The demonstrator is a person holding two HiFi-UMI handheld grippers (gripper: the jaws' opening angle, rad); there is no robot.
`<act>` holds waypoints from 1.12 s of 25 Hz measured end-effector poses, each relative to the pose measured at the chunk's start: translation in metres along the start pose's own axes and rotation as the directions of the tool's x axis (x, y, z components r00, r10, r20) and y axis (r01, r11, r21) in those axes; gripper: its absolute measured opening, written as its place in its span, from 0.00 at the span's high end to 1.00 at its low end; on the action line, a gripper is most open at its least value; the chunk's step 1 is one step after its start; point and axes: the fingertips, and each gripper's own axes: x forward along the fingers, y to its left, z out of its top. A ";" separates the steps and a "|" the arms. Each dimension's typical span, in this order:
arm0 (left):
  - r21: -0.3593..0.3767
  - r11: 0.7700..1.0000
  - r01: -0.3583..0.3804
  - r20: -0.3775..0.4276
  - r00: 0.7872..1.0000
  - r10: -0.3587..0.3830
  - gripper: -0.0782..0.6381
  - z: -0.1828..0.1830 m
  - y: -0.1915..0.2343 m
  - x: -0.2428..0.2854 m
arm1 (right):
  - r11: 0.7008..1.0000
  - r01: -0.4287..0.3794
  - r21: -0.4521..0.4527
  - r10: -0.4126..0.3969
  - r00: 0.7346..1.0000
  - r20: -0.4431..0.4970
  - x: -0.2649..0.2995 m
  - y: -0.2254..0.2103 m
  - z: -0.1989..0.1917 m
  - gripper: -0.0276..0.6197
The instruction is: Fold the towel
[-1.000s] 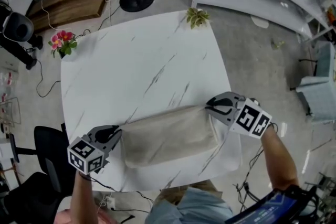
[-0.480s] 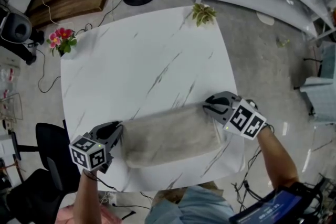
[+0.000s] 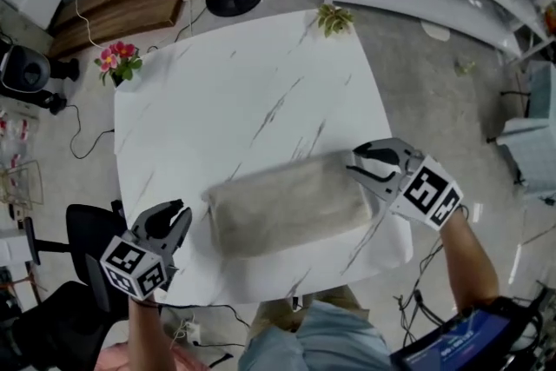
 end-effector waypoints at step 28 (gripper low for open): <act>0.072 0.986 0.149 -0.012 0.989 -0.148 0.86 -0.084 -0.077 0.004 | 0.576 0.177 0.798 -0.246 0.969 -0.038 -0.051 0.091 -0.122 0.61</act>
